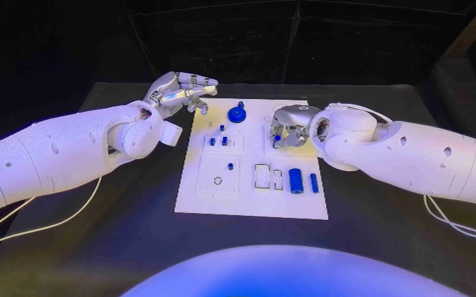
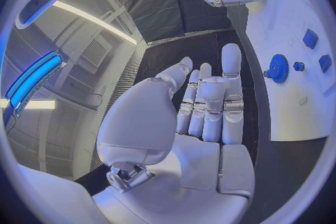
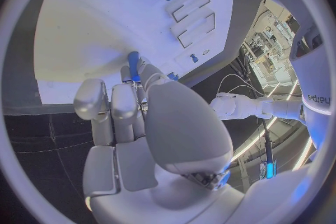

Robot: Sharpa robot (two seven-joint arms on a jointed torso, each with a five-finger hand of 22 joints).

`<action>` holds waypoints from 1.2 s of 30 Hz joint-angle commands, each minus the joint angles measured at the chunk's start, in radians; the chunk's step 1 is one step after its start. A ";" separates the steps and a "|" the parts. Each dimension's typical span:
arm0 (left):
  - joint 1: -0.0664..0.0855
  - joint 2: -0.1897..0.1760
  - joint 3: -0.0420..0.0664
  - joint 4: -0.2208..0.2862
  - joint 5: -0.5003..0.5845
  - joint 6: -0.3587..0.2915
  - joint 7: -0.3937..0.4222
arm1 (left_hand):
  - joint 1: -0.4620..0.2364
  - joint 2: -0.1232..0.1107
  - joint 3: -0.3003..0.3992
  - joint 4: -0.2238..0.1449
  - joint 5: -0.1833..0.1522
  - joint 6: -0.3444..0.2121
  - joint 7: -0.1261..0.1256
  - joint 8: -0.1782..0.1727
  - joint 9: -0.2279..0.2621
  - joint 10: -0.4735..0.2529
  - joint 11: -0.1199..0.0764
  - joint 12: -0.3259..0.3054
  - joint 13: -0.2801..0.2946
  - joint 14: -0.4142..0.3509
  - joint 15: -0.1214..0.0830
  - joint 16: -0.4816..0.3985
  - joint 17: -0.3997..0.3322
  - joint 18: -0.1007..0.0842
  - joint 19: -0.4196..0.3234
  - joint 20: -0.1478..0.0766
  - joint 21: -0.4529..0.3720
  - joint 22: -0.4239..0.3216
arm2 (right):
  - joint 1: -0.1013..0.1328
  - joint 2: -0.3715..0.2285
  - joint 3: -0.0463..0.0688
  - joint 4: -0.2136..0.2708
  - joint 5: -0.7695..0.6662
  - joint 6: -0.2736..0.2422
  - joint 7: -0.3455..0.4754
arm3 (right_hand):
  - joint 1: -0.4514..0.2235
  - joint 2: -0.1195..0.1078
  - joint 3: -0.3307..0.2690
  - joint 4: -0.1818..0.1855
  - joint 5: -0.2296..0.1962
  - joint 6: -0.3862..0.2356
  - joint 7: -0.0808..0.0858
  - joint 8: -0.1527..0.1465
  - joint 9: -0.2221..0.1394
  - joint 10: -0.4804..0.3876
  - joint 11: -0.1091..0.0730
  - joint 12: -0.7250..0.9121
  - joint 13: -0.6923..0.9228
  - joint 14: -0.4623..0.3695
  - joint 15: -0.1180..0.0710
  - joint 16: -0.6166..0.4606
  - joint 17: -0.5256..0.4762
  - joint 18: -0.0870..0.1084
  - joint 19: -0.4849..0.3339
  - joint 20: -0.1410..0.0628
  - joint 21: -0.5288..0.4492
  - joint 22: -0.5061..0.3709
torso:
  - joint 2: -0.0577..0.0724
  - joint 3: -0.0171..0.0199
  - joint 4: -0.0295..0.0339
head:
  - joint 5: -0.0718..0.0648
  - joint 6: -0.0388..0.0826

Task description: Assemble the parts on the task board

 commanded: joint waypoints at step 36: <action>0.002 0.022 0.001 -0.021 0.003 0.010 0.006 | -0.001 0.007 -0.006 0.000 -0.003 0.000 0.001 0.000 0.000 -0.009 -0.001 0.003 0.001 -0.007 -0.002 -0.003 -0.001 0.019 -0.001 0.003 -0.006 -0.002 | -0.027 0.106 0.000 0.171 -0.147 -0.236 0.119 | -0.067 -0.055 0.178 -0.067 -0.003 0.007 0.007 -0.026 -0.004 0.087 -0.025 -0.048 0.012 0.013 -0.006 0.029 0.020 -0.018 0.016 0.001 0.043 0.052 | -0.001 -0.0017 0.0003 | 0.055 -0.008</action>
